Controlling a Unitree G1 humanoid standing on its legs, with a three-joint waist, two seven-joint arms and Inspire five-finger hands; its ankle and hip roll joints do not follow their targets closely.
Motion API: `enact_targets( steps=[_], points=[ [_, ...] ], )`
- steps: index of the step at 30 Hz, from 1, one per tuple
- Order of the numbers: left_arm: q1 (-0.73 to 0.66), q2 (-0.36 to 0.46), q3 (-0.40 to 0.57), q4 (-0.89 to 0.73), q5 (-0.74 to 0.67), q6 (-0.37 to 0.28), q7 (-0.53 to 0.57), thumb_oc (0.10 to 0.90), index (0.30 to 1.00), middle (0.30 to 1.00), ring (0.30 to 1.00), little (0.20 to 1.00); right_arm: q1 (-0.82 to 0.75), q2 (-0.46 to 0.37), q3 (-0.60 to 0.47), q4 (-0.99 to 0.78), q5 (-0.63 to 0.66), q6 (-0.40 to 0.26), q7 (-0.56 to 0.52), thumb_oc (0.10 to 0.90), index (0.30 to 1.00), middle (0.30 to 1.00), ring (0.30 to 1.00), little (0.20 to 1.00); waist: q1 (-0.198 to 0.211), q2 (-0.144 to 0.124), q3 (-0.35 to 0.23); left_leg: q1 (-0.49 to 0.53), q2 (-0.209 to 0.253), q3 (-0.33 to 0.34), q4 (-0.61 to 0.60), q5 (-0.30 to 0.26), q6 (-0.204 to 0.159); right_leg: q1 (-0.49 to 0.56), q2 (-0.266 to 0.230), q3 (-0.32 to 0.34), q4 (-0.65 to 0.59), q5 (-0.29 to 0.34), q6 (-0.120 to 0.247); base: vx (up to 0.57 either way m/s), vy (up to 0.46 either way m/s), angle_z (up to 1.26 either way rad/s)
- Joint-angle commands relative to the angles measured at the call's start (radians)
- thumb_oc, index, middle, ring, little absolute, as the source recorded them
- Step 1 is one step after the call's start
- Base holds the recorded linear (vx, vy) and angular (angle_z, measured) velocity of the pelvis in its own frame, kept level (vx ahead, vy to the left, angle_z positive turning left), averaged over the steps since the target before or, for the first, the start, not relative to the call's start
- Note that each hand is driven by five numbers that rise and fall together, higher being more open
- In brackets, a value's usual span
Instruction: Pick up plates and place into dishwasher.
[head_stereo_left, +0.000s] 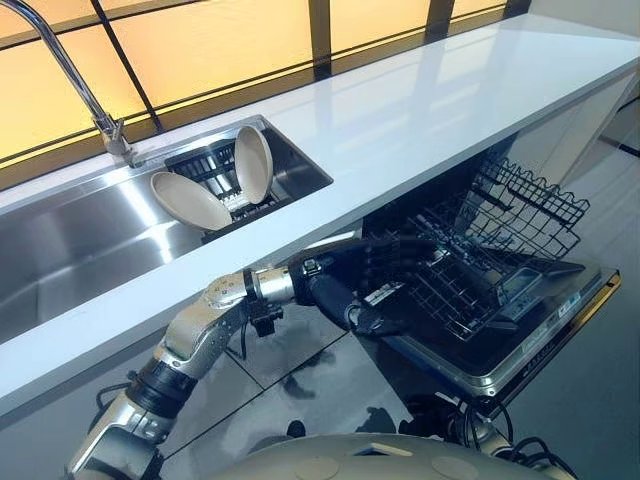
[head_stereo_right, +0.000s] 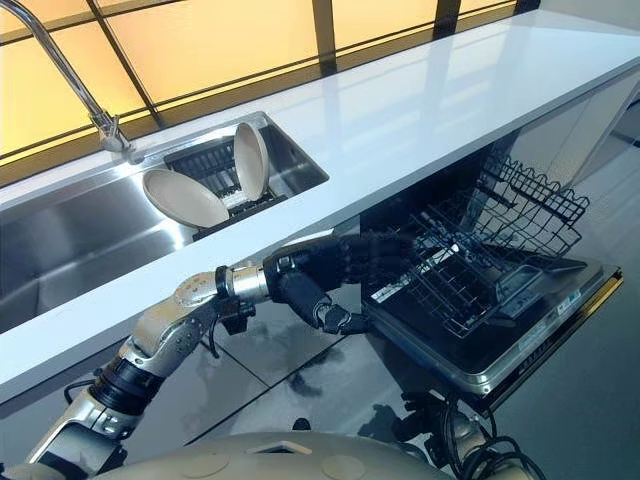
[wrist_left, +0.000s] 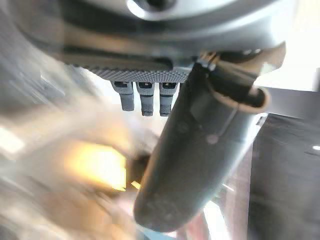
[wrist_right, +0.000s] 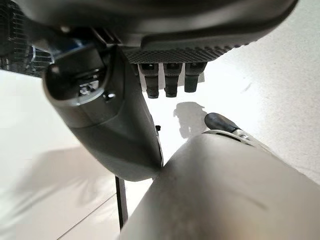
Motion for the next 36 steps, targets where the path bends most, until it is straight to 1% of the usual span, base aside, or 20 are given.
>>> enact_targets(
  steps=[1,2,3,4,5,7,9,11,12,14,15,16,18,20,24,27,28,29,32,36],
  points=[
    [-0.113,-0.064,0.122,-0.064,-0.275,-0.151,0.081,0.800,0.900,0.900,0.900,0.900,0.005,0.039,0.057,0.025,-0.016,-0.017,-0.011,0.800,0.900,0.900,0.900,0.900,0.012,-0.021,0.004,0.074,-0.094,0.048,0.007,-0.180,0.084,-0.088,0.026,0.018,0.047,0.030,0.001,0.02,-0.034,-0.02],
    [-0.108,-0.076,0.148,-0.070,-0.276,-0.208,0.129,0.800,0.900,0.900,0.900,0.900,0.009,0.047,0.063,0.023,-0.012,-0.015,-0.019,0.800,0.900,0.900,0.900,0.900,0.014,-0.024,0.004,0.075,-0.093,0.046,0.007,-0.181,0.084,-0.086,0.026,0.017,0.045,0.029,-0.001,0.02,-0.033,-0.02],
    [-0.102,-0.075,0.173,-0.074,-0.255,-0.252,0.153,0.800,0.900,0.900,0.900,0.900,0.016,0.046,0.063,0.017,-0.013,-0.016,-0.019,0.800,0.900,0.900,0.900,0.900,0.015,-0.027,0.004,0.076,-0.093,0.044,0.007,-0.182,0.084,-0.084,0.026,0.016,0.044,0.028,-0.002,0.01,-0.046,-0.01],
    [-0.092,-0.066,0.210,-0.086,-0.186,-0.329,0.232,0.800,0.900,0.900,0.900,0.900,0.030,0.044,0.065,-0.010,-0.011,-0.003,-0.019,0.800,0.900,0.900,0.900,0.900,0.017,-0.031,0.004,0.075,-0.094,0.041,0.007,-0.181,0.083,-0.082,0.026,0.013,0.043,0.026,-0.002,0.01,-0.057,0.00],
    [-0.082,-0.025,0.280,-0.089,-0.041,-0.456,0.332,0.800,0.900,0.900,0.900,0.900,0.052,0.043,0.067,-0.067,-0.009,0.032,-0.020,0.800,0.900,0.900,0.900,0.900,0.023,-0.038,0.004,0.075,-0.093,0.033,0.007,-0.181,0.081,-0.079,0.027,0.008,0.043,0.022,-0.004,0.01,-0.060,0.00],
    [-0.080,0.038,0.372,-0.091,0.144,-0.533,0.472,0.800,0.900,0.900,0.900,0.900,0.074,0.040,0.071,-0.099,0.002,0.050,-0.026,0.800,0.900,0.900,0.900,0.900,0.034,-0.043,0.001,0.074,-0.094,0.020,0.007,-0.179,0.080,-0.073,0.029,0.001,0.041,0.015,-0.008,0.02,-0.045,0.01],
    [-0.083,0.087,0.441,-0.084,0.303,-0.574,0.571,0.800,0.900,0.900,0.900,0.900,0.085,0.040,0.071,-0.116,0.011,0.061,-0.029,0.800,0.900,0.900,0.900,0.900,0.042,-0.047,-0.005,0.071,-0.095,0.012,0.007,-0.177,0.079,-0.072,0.031,-0.003,0.040,0.012,-0.010,0.01,-0.008,0.02],
    [-0.089,0.133,0.488,-0.070,0.450,-0.587,0.660,0.800,0.900,0.900,0.900,0.900,0.088,0.035,0.073,-0.121,0.014,0.067,-0.025,0.800,0.900,0.900,0.900,0.900,0.045,-0.050,-0.010,0.068,-0.095,0.007,0.007,-0.176,0.077,-0.071,0.033,-0.006,0.038,0.009,-0.012,0.02,-0.008,0.09],
    [-0.094,0.186,0.532,-0.054,0.544,-0.573,0.720,0.800,0.900,0.900,0.900,0.900,0.090,0.030,0.071,-0.129,0.015,0.076,-0.021,0.800,0.900,0.900,0.900,0.900,0.049,-0.048,-0.015,0.067,-0.094,0.007,0.007,-0.175,0.076,-0.071,0.034,-0.007,0.038,0.008,-0.014,0.02,0.001,0.16],
    [-0.095,0.273,0.575,-0.005,0.703,-0.551,0.804,0.800,0.900,0.900,0.900,0.900,0.090,0.021,0.071,-0.146,0.014,0.094,-0.011,0.800,0.900,0.900,0.900,0.900,0.052,-0.045,-0.020,0.063,-0.093,0.007,0.007,-0.172,0.073,-0.073,0.035,-0.006,0.038,0.008,-0.015,0.01,0.013,0.11],
    [-0.099,0.344,0.591,0.046,0.780,-0.556,0.856,0.800,0.900,0.900,0.900,0.900,0.088,0.014,0.072,-0.156,0.017,0.103,-0.005,0.800,0.900,0.900,0.900,0.900,0.053,-0.042,-0.022,0.061,-0.094,0.007,0.007,-0.170,0.073,-0.074,0.036,-0.007,0.038,0.008,-0.015,0.00,0.023,0.05],
    [-0.095,0.400,0.609,0.087,0.866,-0.543,0.879,0.800,0.900,0.900,0.900,0.900,0.088,0.006,0.068,-0.163,0.016,0.108,0.001,0.800,0.900,0.900,0.900,0.900,0.055,-0.037,-0.024,0.060,-0.093,0.010,0.007,-0.169,0.073,-0.075,0.035,-0.007,0.037,0.009,-0.015,0.00,0.024,0.05],
    [-0.091,0.490,0.624,0.160,0.938,-0.526,0.897,0.800,0.900,0.900,0.900,0.900,0.087,-0.003,0.065,-0.171,0.017,0.115,0.009,0.800,0.900,0.900,0.900,0.900,0.056,-0.032,-0.026,0.058,-0.092,0.013,0.007,-0.168,0.072,-0.077,0.034,-0.008,0.038,0.010,-0.012,0.00,0.022,0.08],
    [-0.091,0.603,0.637,0.253,1.032,-0.509,0.936,0.800,0.900,0.900,0.900,0.900,0.084,-0.014,0.057,-0.161,0.015,0.106,0.018,0.800,0.900,0.900,0.900,0.900,0.058,-0.024,-0.028,0.056,-0.093,0.019,0.007,-0.166,0.072,-0.079,0.031,-0.011,0.040,0.011,-0.008,0.00,0.023,0.07],
    [-0.090,0.732,0.646,0.352,1.141,-0.486,0.948,0.800,0.900,0.900,0.900,0.900,0.085,-0.028,0.050,-0.161,0.021,0.095,0.031,0.800,0.900,0.900,0.900,0.900,0.061,-0.016,-0.028,0.054,-0.097,0.021,0.008,-0.165,0.073,-0.083,0.025,-0.018,0.044,0.013,-0.002,0.00,0.003,0.01],
    [-0.085,0.821,0.633,0.423,1.221,-0.478,0.939,0.800,0.900,0.900,0.900,0.900,0.094,-0.038,0.050,-0.186,0.018,0.110,0.036,0.800,0.900,0.900,0.900,0.900,0.055,-0.008,-0.028,0.054,-0.100,0.027,0.008,-0.165,0.074,-0.087,0.020,-0.020,0.047,0.016,0.005,0.00,0.000,0.00],
    [-0.087,0.828,0.631,0.428,1.235,-0.476,0.937,0.800,0.900,0.900,0.900,0.900,0.095,-0.039,0.050,-0.188,0.017,0.111,0.036,0.800,0.900,0.900,0.900,0.900,0.055,-0.008,-0.028,0.055,-0.100,0.028,0.008,-0.166,0.074,-0.087,0.020,-0.020,0.047,0.016,0.006,0.00,0.000,0.00],
    [-0.088,0.853,0.623,0.449,1.274,-0.477,0.931,0.800,0.900,0.900,0.900,0.900,0.096,-0.046,0.050,-0.196,0.012,0.117,0.039,0.800,0.900,0.900,0.900,0.900,0.052,-0.005,-0.027,0.055,-0.100,0.030,0.008,-0.166,0.074,-0.088,0.019,-0.019,0.047,0.017,0.008,0.00,0.000,0.00],
    [-0.100,0.902,0.588,0.491,1.330,-0.476,0.894,0.800,0.900,0.900,0.900,0.900,0.098,-0.057,0.050,-0.204,0.000,0.120,0.044,0.800,0.900,0.900,0.900,0.900,0.046,0.002,-0.025,0.056,-0.102,0.035,0.008,-0.167,0.075,-0.091,0.016,-0.019,0.048,0.019,0.013,0.00,0.010,0.00],
    [-0.130,0.942,0.522,0.521,1.434,-0.500,0.842,0.800,0.900,0.900,0.900,0.900,0.093,-0.068,0.049,-0.198,-0.005,0.114,0.046,0.800,0.900,0.900,0.900,0.900,0.041,0.009,-0.022,0.057,-0.103,0.040,0.009,-0.168,0.076,-0.096,0.013,-0.019,0.054,0.020,0.020,0.00,0.008,0.00]
  ],
)
